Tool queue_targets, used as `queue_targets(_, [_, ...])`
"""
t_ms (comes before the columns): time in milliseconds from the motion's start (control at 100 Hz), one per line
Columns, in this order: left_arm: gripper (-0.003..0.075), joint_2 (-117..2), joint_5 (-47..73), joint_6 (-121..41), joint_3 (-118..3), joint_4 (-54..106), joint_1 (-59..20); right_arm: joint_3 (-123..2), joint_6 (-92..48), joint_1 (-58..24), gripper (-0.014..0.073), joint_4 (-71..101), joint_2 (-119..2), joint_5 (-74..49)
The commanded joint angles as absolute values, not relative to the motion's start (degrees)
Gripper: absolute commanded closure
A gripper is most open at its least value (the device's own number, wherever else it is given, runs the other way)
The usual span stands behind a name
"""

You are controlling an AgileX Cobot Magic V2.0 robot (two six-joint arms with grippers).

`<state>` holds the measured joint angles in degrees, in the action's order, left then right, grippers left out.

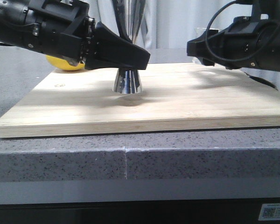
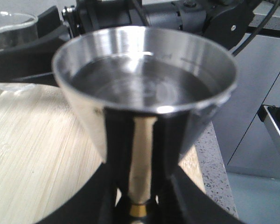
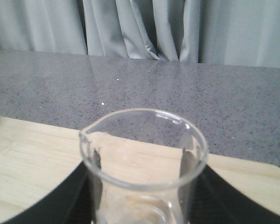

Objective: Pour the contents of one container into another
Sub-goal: 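Lower the beaker onto the board with the right gripper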

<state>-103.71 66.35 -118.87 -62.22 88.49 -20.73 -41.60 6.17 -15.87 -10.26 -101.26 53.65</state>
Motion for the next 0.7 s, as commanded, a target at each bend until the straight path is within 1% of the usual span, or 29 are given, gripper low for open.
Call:
queue_targets(0, [0.0739,-100.5,72.7,-118.6,-63.8,92.4,-21.3,-42.8,6.1,-15.2,0.0462,-9.6,-99.8,59.5])
queue_targets(280, [0.0739,-100.5,72.7,-118.6,-63.8,92.4,-21.3,-42.8,6.1,-13.3,0.0462,-10.0,-100.4,59.5])
queue_targets(690, [0.0739,-100.5,72.7,-118.6,-63.8,92.4,-21.3,-42.8,5.4,-13.1,0.0462,-14.4,-100.5,58.3])
